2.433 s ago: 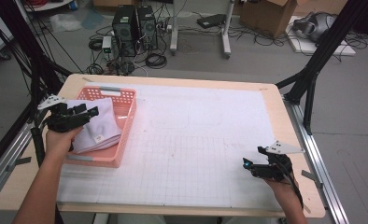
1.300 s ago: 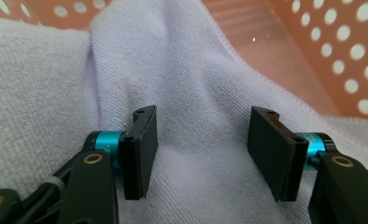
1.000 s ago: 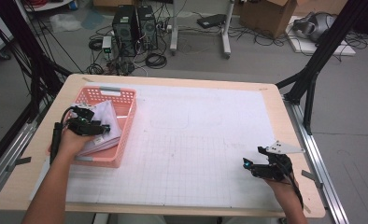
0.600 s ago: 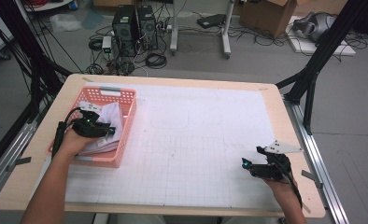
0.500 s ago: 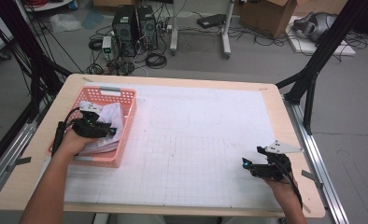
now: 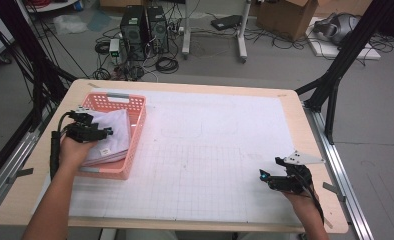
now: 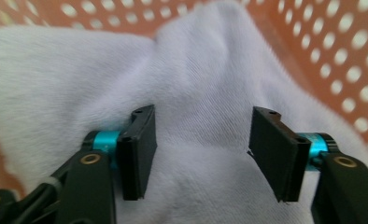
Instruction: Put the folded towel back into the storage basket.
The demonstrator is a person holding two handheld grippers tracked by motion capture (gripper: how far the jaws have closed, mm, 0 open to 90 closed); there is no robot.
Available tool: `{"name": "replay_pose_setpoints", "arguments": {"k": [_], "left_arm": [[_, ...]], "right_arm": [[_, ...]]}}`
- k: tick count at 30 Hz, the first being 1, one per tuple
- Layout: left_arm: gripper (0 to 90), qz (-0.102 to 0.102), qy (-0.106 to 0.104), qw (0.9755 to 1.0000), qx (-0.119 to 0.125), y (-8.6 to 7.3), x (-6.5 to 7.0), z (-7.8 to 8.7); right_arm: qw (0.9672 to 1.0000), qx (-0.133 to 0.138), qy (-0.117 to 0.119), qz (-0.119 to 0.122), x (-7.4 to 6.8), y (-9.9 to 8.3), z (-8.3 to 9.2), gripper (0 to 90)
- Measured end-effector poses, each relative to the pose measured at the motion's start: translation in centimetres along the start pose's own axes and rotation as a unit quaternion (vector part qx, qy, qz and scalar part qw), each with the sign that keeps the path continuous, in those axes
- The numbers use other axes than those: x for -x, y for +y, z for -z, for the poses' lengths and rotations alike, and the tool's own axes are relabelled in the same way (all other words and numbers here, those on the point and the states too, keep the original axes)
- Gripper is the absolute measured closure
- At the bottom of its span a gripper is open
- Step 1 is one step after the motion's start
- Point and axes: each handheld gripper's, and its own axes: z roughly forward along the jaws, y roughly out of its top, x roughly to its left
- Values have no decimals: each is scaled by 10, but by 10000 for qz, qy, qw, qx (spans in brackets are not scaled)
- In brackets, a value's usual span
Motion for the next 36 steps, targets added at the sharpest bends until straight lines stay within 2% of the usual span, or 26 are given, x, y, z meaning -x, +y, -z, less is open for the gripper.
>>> {"name": "replay_pose_setpoints", "arguments": {"k": [2, 6, 9, 13, 15, 17, 18, 20, 22, 23, 25, 28, 29, 30, 32, 34, 36], "left_arm": [[372, 48, -118, 9999, -21, 1, 3, -4], [364, -121, -206, 9996, -166, 2, 8, -10], [468, -220, -343, 9989, -238, 2, 10, -12], [702, -370, -581, 9972, -292, 2, 14, -14], [745, -398, -627, 9968, -298, 2, 14, -14], [774, -420, -791, 9957, -243, 1, 15, -15], [778, -456, -868, 9949, -228, 1, 15, -15], [801, -575, -1145, 9916, -167, 0, 17, -15], [809, -746, -1455, 9865, -130, -1, 18, -15], [808, -840, -1510, 9849, -104, -1, 19, -15], [779, -798, -1429, 9865, -37, 0, 17, -14], [587, -448, -1160, 9922, 129, 2, 13, -9], [531, -349, -986, 9943, 212, 3, 10, -6], [480, -205, -895, 9952, 331, 4, 9, -3], [452, -87, -693, 9957, 606, 5, 3, 5], [468, 89, -433, 9956, 827, 4, -3, 12], [481, 295, -139, 9957, 867, 4, -10, 17]], "right_arm": [[10000, -2, -3, 2, 0, 0, 0, 208], [10000, 6, -9, -12, 0, 0, 0, 208], [10000, 12, 5, 17, 0, 0, 0, 208], [10000, 1, 6, -3, 0, 0, 0, 208], [10000, 21, -3, 14, 1, 0, 0, 208], [10000, 8, -6, -7, 1, 0, 0, 208], [10000, -3, 1, -10, 0, 0, 0, 208], [10000, 2, 2, 15, 0, 0, -1, 208], [10000, -19, 6, 5, -1, 0, -1, 208], [10000, -20, 9, 10, 0, 0, -1, 208], [10000, -15, 5, 1, 0, 0, -1, 208], [10000, -18, -3, -5, 0, 0, -1, 208], [10000, -26, -4, -16, 1, -1, 0, 208], [10000, -23, -1, -17, 1, -1, 0, 208], [10000, -18, -15, -14, 1, -1, 0, 208], [10000, -14, -18, -25, 1, -1, 1, 208], [10000, -10, -17, -34, 1, -1, 1, 208]]}}
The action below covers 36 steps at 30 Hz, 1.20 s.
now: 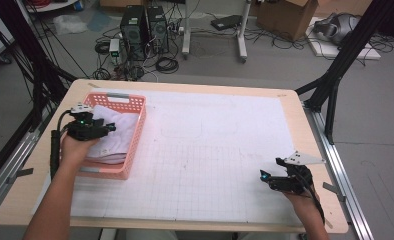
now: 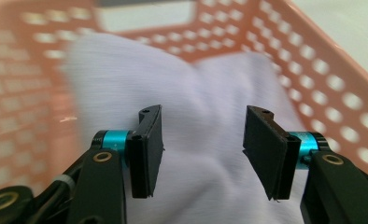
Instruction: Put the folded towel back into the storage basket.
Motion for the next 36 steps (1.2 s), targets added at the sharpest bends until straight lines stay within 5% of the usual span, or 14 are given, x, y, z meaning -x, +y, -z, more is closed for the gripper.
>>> {"name": "replay_pose_setpoints", "arguments": {"k": [5, 9, 14, 18, 21, 28, 36], "left_arm": [[517, 5, 455, 9980, -448, -4, -5, -6], [524, -1, 899, 9927, -809, -7, -6, -15], [514, 279, 880, 9928, -769, -7, -11, -15], [451, 292, 504, 9981, -201, -4, -10, -4], [400, 454, 171, 9978, 458, -2, -11, 9], [198, 518, -425, 9847, 1608, 2, -3, 40], [183, 256, -1184, 9708, 2069, 5, 32, 62]], "right_arm": [[10000, -11, 13, 51, -1, 0, -1, 208], [10000, -46, 16, 24, -1, 0, -2, 208], [10000, -20, -1, 2, 0, -1, -1, 208], [10000, 3, -10, -19, 1, -1, 1, 208], [10000, 29, -8, -12, 1, -1, 1, 208], [9998, 174, -13, -31, 0, 1, 4, 208], [9990, 391, -194, 8, -2, 4, 9, 208]]}}
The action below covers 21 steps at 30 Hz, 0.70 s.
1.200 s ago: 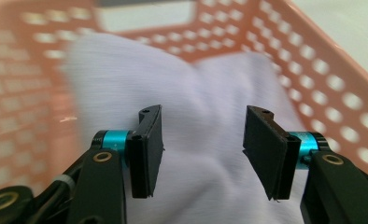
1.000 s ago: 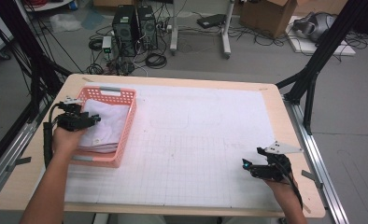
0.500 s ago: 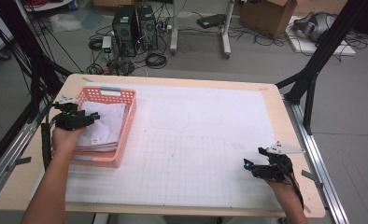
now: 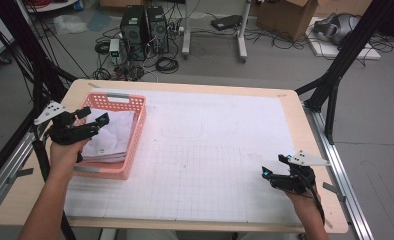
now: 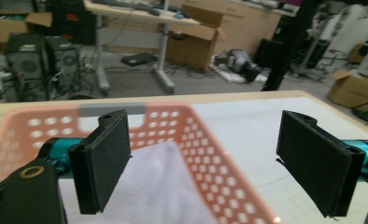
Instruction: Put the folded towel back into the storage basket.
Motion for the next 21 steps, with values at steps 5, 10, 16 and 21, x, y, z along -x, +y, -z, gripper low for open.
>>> {"name": "replay_pose_setpoints", "arguments": {"k": [5, 10, 16, 21], "left_arm": [[190, -220, -359, 9991, -13, -5, 29, -6], [193, -472, -599, 9970, -92, -9, 54, -15], [195, -608, -949, 9935, -146, -21, 92, -29], [197, -658, -1178, 9908, -133, -31, 113, -37]], "right_arm": [[10000, 28, -40, -32, 1, 0, 2, 207], [10000, 76, -34, 0, 1, -1, 5, 207], [9999, 124, -23, -47, 3, -2, 7, 206], [9999, 131, 31, -68, 5, -5, 10, 206]]}}
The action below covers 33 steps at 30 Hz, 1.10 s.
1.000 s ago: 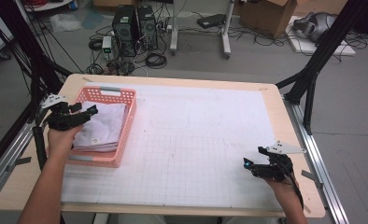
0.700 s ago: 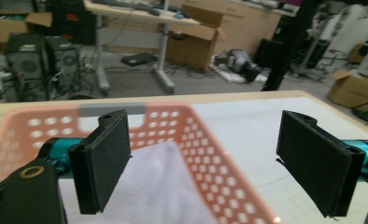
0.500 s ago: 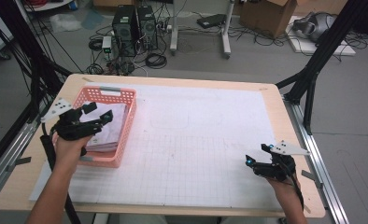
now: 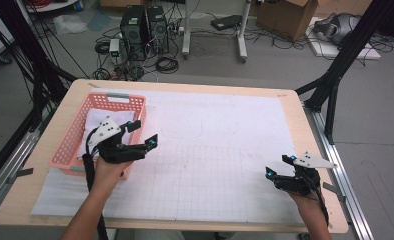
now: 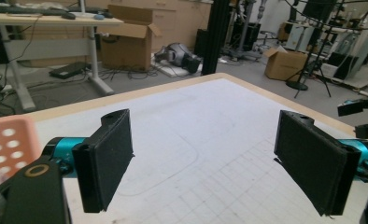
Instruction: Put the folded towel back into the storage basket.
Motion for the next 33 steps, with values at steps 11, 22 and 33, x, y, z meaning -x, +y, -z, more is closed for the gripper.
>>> {"name": "replay_pose_setpoints", "arguments": {"k": [11, 22, 33], "left_arm": [[206, -223, -428, 9988, -84, -32, 38, -15], [207, -245, -604, 9976, -240, -51, 48, -20], [208, -260, -648, 9969, -360, -63, 51, -24]], "right_arm": [[9999, 95, 34, 2, -3, 0, 4, 202], [9999, 113, -64, 47, -5, -4, 9, 202], [9999, 79, -82, 43, -6, -4, 7, 201]]}}
